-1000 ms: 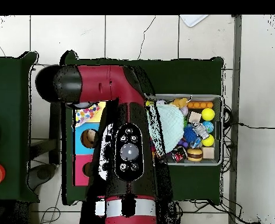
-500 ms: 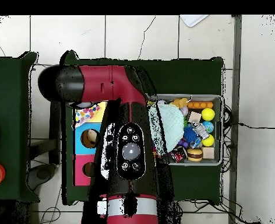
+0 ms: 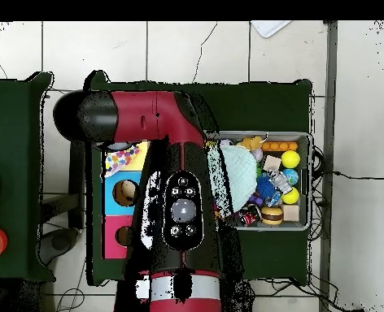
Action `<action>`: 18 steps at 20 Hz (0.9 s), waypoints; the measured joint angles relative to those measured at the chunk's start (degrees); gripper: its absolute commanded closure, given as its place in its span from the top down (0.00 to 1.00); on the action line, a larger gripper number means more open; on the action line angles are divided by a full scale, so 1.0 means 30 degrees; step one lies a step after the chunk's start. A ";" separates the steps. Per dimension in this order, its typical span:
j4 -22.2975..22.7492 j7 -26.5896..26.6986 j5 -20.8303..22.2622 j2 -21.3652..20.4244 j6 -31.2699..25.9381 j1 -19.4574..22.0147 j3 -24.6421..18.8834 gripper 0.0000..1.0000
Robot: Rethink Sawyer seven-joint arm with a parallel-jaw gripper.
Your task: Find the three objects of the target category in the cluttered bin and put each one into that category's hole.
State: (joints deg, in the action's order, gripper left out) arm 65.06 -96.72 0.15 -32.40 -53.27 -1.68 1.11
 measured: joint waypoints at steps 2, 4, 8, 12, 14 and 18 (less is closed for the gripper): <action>0.0000 0.0000 0.0000 -0.0012 -0.0004 0.0000 0.0000 1.00; 0.0000 0.0000 0.0008 -0.0019 -0.0042 -0.0002 0.0000 1.00; 0.0000 0.0000 0.0029 -0.0044 -0.0294 -0.0008 0.0000 0.00; -0.0003 0.0000 0.0063 -0.0088 -0.0467 -0.0008 0.0000 0.00; -0.0003 0.0000 0.0063 -0.0094 -0.0467 -0.0006 0.0000 0.00; -0.0006 0.0000 0.0059 -0.0045 -0.0467 -0.0006 0.0000 0.00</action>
State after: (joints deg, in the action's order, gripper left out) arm 65.04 -96.72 0.33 -32.53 -54.67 -1.70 1.11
